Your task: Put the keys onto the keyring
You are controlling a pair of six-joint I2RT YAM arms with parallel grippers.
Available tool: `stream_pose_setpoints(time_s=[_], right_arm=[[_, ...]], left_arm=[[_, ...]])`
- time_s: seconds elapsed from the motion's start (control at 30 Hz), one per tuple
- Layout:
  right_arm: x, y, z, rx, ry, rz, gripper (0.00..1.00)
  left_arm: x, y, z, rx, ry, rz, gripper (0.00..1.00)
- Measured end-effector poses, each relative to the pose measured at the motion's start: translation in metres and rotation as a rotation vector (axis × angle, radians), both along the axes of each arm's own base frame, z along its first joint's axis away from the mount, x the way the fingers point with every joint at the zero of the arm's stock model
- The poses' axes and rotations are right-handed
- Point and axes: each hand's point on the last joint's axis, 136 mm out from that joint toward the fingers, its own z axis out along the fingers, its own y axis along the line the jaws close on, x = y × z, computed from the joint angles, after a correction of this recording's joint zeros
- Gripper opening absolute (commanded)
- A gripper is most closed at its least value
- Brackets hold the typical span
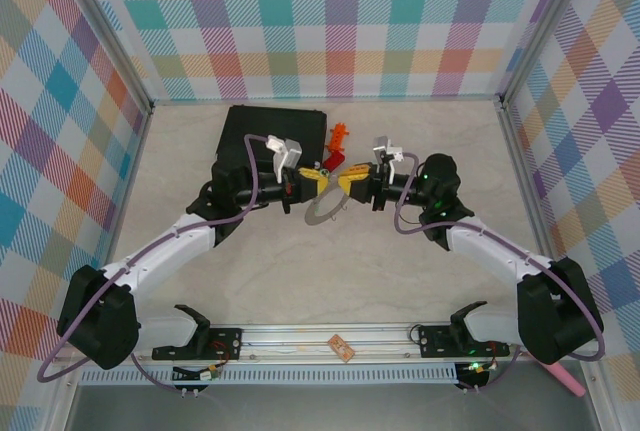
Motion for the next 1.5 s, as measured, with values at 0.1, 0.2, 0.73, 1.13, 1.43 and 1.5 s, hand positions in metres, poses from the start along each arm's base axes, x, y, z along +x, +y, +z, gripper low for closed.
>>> stream_pose_setpoints(time_s=[0.1,0.2,0.73,1.13,1.43,1.5], right_arm=[[0.001,-0.003,-0.008,-0.018,0.013,-0.033,0.48],[0.003,-0.009,-0.015,-0.038,0.028,-0.085,0.52],[0.007,-0.069,-0.005,-0.060,0.010,-0.483,0.99],[-0.010,-0.132,-0.005,-0.072,0.007,-0.780,0.99],[-0.022,-0.160,-0.005,-0.048,-0.024,-0.898,0.99],[-0.022,-0.163,-0.004,-0.043,-0.030,-0.911,0.99]], left_arm=[[0.003,0.001,0.003,0.009,-0.003,0.012,0.00],[0.007,0.001,0.007,0.021,-0.009,0.021,0.00],[0.023,-0.026,-0.008,0.160,0.031,0.027,0.00],[0.039,-0.073,-0.015,0.241,0.049,-0.030,0.00],[0.065,-0.107,-0.040,0.306,0.087,-0.040,0.00],[0.072,-0.115,-0.047,0.320,0.098,-0.037,0.00]])
